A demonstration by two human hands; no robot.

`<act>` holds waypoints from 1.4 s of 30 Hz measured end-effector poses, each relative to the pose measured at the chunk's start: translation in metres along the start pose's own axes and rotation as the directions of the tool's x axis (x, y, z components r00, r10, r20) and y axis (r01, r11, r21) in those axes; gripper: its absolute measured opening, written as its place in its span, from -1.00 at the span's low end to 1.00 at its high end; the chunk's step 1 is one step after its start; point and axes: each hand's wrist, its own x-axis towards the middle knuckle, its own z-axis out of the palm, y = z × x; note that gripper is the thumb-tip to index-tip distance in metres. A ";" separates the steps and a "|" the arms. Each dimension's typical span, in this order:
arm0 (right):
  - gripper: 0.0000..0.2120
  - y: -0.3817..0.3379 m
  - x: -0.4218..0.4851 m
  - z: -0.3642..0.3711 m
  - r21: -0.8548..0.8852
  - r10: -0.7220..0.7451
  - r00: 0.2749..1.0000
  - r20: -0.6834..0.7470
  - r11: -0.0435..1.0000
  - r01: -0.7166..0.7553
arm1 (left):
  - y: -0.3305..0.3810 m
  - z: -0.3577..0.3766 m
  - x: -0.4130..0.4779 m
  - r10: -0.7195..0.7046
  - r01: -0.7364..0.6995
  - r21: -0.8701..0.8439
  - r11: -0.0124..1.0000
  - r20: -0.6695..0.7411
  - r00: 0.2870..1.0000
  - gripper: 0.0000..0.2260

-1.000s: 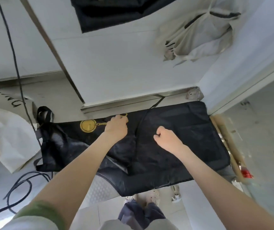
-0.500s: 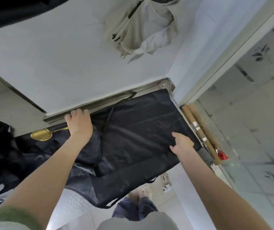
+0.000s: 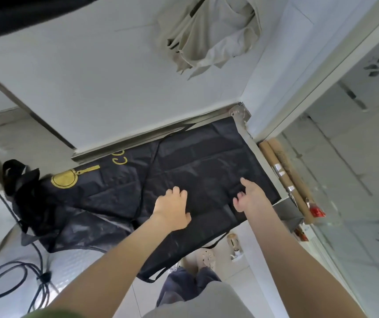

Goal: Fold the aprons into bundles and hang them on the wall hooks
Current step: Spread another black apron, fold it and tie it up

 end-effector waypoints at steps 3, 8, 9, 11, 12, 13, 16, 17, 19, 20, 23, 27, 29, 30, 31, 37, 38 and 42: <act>-0.72 -0.009 -0.009 0.003 -0.051 -0.010 1.000 0.014 0.999 0.011 | -0.001 0.001 -0.001 0.051 -0.050 0.072 0.996 -0.018 0.999 -0.48; -0.45 0.001 -0.004 -0.019 -0.373 -0.240 0.954 -0.179 0.914 0.160 | 0.020 0.006 -0.011 -0.055 0.061 0.206 0.977 -0.036 0.998 -0.65; -0.45 0.003 -0.003 -0.024 -0.431 -0.274 0.947 -0.167 0.885 0.179 | 0.024 0.009 -0.012 -0.092 0.094 0.211 0.973 -0.020 0.996 -0.61; -0.47 0.007 0.000 -0.029 -0.440 -0.312 0.942 -0.124 0.868 0.229 | 0.030 0.016 -0.014 -0.144 0.141 0.230 0.963 -0.003 0.990 -0.51; -0.49 0.008 -0.002 -0.031 -0.452 -0.325 0.940 -0.108 0.858 0.244 | 0.031 0.017 -0.015 -0.150 0.146 0.250 0.957 0.000 0.989 -0.46; -0.51 0.008 0.000 -0.031 -0.472 -0.339 0.935 -0.104 0.844 0.253 | 0.031 0.017 -0.015 -0.156 0.149 0.277 0.949 0.000 0.988 -0.43; -0.57 0.005 -0.003 -0.035 -0.503 -0.352 0.933 -0.079 0.822 0.268 | 0.029 0.023 -0.015 -0.174 0.171 0.324 0.930 -0.021 0.985 -0.38; -0.59 0.003 -0.004 -0.038 -0.510 -0.364 0.929 -0.073 0.814 0.278 | 0.027 0.026 -0.017 -0.187 0.186 0.331 0.925 -0.029 0.982 -0.38; -0.60 0.001 -0.006 -0.044 -0.520 -0.395 0.917 -0.065 0.797 0.306 | 0.023 0.029 -0.023 -0.167 0.192 0.307 0.932 -0.105 0.980 -0.38; -0.59 0.000 -0.006 -0.045 -0.540 -0.406 0.911 -0.066 0.783 0.310 | 0.019 0.029 -0.025 -0.164 0.203 0.306 0.930 -0.150 0.975 -0.38; -0.60 -0.005 -0.001 -0.048 -0.545 -0.399 0.916 -0.043 0.778 0.313 | 0.010 0.022 -0.028 -0.119 0.175 0.254 0.951 -0.222 0.968 -0.35; -0.70 0.002 0.027 -0.059 -0.489 -0.375 0.927 0.005 0.808 0.330 | 0.003 0.016 -0.044 -0.116 0.206 0.294 0.933 -0.295 0.948 -0.43; -0.60 0.005 0.031 -0.063 -0.509 -0.384 0.922 0.042 0.786 0.351 | -0.008 0.018 -0.046 -0.178 0.273 0.318 0.908 -0.297 0.938 -0.50; -0.57 0.004 0.025 -0.061 -0.493 -0.389 0.918 0.071 0.787 0.371 | -0.012 0.014 -0.047 -0.206 0.291 0.311 0.905 -0.279 0.938 -0.52; -0.54 0.002 0.014 -0.058 -0.482 -0.386 0.917 0.097 0.788 0.383 | -0.008 0.006 -0.053 -0.256 0.316 0.321 0.893 -0.214 0.943 -0.52; -0.75 0.008 -0.017 -0.050 -0.637 -0.481 0.837 0.262 0.565 0.524 | 0.004 -0.004 -0.070 -0.418 0.448 0.262 0.855 -0.164 0.894 -0.54; -0.73 0.012 -0.021 -0.050 -0.621 -0.461 0.845 0.271 0.587 0.520 | 0.006 -0.005 -0.072 -0.397 0.437 0.272 0.857 -0.191 0.898 -0.54; -0.73 0.019 -0.031 -0.046 -0.516 -0.232 0.889 0.395 0.744 0.424 | 0.005 -0.015 -0.072 -0.358 0.430 0.307 0.849 -0.264 0.896 -0.48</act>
